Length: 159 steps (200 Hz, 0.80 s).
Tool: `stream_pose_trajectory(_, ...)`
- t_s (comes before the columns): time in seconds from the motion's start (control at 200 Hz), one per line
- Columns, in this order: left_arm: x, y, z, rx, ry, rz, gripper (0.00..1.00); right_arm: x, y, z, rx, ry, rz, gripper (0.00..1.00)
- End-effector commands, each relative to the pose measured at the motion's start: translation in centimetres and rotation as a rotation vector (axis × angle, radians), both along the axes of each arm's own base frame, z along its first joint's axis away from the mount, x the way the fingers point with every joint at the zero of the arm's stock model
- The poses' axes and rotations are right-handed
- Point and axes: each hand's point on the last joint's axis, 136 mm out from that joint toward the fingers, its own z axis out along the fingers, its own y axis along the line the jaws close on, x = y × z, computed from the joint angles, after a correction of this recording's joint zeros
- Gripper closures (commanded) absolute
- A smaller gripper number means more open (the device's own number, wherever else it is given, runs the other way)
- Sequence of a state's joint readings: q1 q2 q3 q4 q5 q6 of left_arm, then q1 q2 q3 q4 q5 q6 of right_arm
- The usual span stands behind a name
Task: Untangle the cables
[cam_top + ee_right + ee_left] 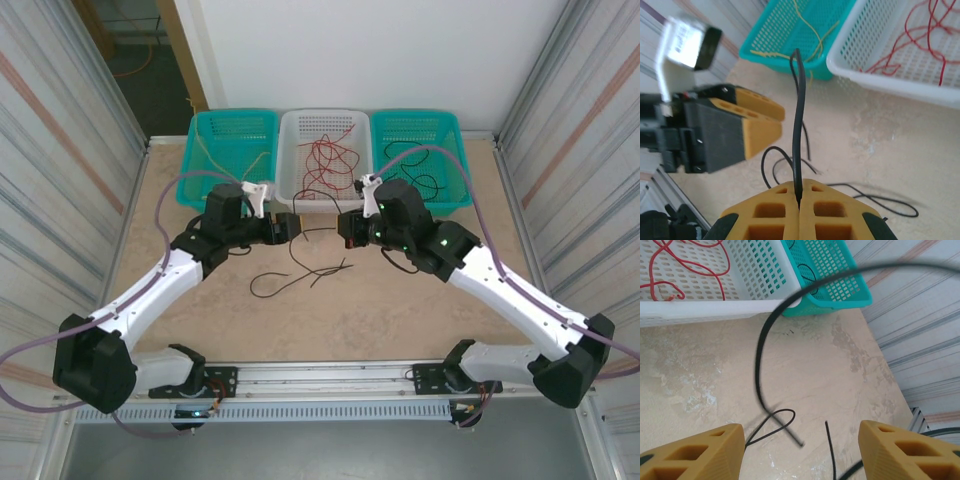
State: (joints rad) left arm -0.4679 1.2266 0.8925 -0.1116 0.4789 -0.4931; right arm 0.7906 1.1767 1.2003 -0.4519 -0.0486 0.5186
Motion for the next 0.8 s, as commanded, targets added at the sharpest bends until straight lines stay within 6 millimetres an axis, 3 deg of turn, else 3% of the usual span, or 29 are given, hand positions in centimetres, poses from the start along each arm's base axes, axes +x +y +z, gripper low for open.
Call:
stream_pose_trajectory(0.0, -0.1, -0.4, 0.1, 0.006, -0.015, -0.018, 0.38, 0.0, -0.7, 3.9, 0.05, -0.097, -0.006, 1.0)
stream_pose_trajectory(0.246, -0.9, -1.5, 1.1, -0.032, -0.028, -0.063, 0.41, 0.5, -1.8, 6.6, 0.099, -0.165, -0.045, 1.0)
stream_pose_trajectory(0.496, -1.5, -1.9, 5.0, -0.143, -0.126, -0.081, 0.36, 1.4, -3.2, 9.8, 0.179, -0.236, -0.106, 1.0)
stream_pose_trajectory(0.792, -1.7, -2.4, 4.1, -0.151, -0.096, -0.1, 0.38, 2.4, -5.1, 12.3, 0.222, -0.281, -0.157, 1.0)
